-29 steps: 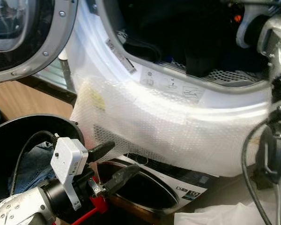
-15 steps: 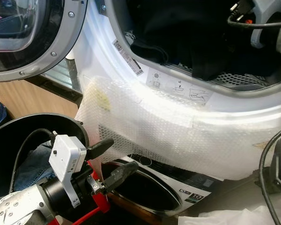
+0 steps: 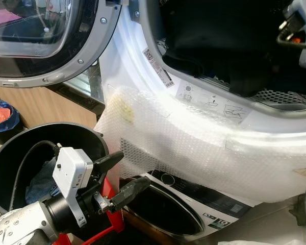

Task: Clothes washing

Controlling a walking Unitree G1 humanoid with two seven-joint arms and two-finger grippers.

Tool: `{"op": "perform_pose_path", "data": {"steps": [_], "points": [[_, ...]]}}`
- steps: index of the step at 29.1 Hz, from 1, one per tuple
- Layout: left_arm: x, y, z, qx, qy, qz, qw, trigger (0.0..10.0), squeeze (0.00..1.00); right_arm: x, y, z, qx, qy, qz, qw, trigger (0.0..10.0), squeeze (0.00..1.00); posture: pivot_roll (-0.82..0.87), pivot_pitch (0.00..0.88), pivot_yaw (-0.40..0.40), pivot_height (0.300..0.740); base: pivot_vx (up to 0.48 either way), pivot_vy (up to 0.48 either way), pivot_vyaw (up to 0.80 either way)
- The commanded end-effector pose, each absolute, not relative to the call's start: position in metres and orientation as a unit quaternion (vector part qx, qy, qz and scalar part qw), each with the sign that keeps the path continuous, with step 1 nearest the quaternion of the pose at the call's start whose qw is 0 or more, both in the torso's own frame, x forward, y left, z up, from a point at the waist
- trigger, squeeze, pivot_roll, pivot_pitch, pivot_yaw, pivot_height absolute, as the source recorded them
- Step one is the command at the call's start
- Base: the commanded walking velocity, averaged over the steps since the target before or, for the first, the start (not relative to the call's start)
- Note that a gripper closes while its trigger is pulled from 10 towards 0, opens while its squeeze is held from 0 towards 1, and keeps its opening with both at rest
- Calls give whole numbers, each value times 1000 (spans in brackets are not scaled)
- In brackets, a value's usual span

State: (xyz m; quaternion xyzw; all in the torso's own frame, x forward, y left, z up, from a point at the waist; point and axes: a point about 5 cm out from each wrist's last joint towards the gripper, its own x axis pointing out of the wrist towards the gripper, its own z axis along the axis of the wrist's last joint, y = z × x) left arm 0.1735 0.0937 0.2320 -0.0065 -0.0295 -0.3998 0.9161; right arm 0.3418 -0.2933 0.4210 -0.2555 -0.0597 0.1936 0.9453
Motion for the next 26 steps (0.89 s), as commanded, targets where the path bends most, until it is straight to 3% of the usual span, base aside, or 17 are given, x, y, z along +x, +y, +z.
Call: {"op": "perform_pose_path", "data": {"steps": [1,5,8,16,22,26], "points": [[172,91,231,-8,-24,-412,911,10000,0,328,-314,438,-226,-82,112,964,10000,0,71,110,-145,740,0,0,0],[173,91,232,-10,-24,-412,911,10000,0,334,-285,429,-239,-113,110,958,10000,0,63,122,-144,740,0,0,0],[173,90,231,-13,-23,-412,911,10000,0,338,-231,414,-197,-169,162,952,10000,0,60,125,-142,740,0,0,0],[174,89,232,-16,-25,-411,911,10000,0,337,-197,413,-102,-220,152,958,10000,0,55,126,-148,740,0,0,0],[174,89,233,-19,-27,-409,912,10000,0,325,-197,400,-88,-210,138,964,10000,0,57,131,-152,740,0,0,0],[174,89,232,-20,-26,-409,912,10000,0,317,-209,396,-136,-193,154,960,10000,0,52,132,-150,740,0,0,0]]}}
